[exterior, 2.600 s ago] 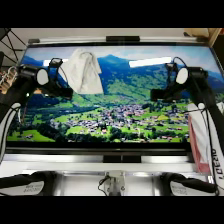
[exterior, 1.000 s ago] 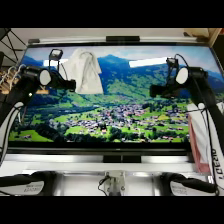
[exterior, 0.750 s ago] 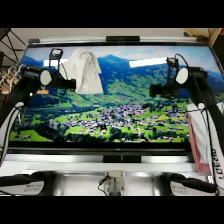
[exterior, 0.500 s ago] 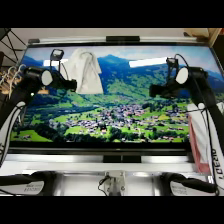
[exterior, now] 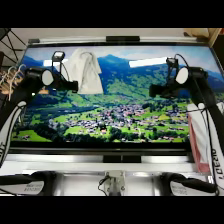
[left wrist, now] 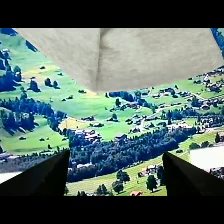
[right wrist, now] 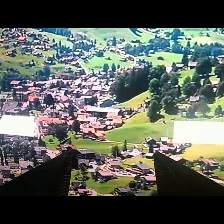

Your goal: Fold the shirts.

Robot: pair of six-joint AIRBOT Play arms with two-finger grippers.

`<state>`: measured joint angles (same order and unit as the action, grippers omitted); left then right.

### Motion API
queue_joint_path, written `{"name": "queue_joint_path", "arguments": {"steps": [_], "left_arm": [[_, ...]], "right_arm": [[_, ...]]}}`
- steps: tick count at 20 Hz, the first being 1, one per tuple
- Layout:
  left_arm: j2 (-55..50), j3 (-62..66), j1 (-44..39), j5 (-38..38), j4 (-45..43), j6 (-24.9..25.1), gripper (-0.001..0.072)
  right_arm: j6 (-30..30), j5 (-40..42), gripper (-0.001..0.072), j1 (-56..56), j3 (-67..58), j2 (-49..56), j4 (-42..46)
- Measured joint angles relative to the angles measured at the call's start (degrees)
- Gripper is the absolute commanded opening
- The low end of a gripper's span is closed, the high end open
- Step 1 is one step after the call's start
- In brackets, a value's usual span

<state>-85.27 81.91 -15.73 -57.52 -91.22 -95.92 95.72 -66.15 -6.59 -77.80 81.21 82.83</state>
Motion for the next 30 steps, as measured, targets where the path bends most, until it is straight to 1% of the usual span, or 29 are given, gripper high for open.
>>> {"name": "queue_joint_path", "arguments": {"steps": [2, 4, 8, 10, 12, 15, 19, 21, 23, 26, 30], "left_arm": [[0.02, 0.98, 0.11, -4.72, 0.0, 0.2, 0.0675], [0.07, 2.16, 0.48, -10.51, -0.59, 2.36, 0.0676], [0.2, 3.32, 3.08, -21.11, -1.22, 4.98, 0.0676], [0.5, 2.75, 5.14, -23.41, 1.25, 5.4, 0.0676], [1.03, 0.26, 7.56, -23.52, 6.23, 5.73, 0.0676], [1.77, -5.66, 11.04, -18.91, 15.19, 6.12, 0.0676], [1.11, -10.32, 14.56, -5.18, 26.23, 5.73, 0.0675], [-0.7, -11.19, 15.32, 2.67, 30.73, 4.55, 0.0674], [-3.78, -10.93, 15.72, 8.98, 34.95, 3.69, 0.0674], [-10.4, -7.61, 15.45, 14.4, 40.3, 3.87, 0.0674], [-19.41, -0.46, 14.25, 17.07, 44.46, 4.46, 0.0672]], "right_arm": [[0.0, 0.0, 0.0613, 0.0, 0.0, 0.0, -0.24], [0.0, -0.61, 0.0614, 0.0, 0.0, 0.0, -0.7], [-0.15, -4.85, 0.0613, 0.0, 0.0, 0.0, -1.18], [-0.52, -8.02, 0.0614, 0.0, 0.0, -0.02, -1.44], [-1.33, -10.43, 0.0614, 0.0, 0.0, 0.0, -2.38], [-2.54, -12.13, 0.0613, -0.04, 0.0, 0.0, -4.66], [-3.52, -11.63, 0.0613, -0.04, 0.0, 0.0, -6.14], [-3.82, -10.71, 0.0613, -0.04, 0.0, 0.0, -6.4], [-3.89, -9.44, 0.0613, -0.04, 0.0, -0.02, -6.54], [-4.0, -7.82, 0.0614, -0.04, 0.0, 0.0, -6.64], [-4.04, -6.8, 0.0614, -0.04, 0.0, 0.0, -6.84]]}}
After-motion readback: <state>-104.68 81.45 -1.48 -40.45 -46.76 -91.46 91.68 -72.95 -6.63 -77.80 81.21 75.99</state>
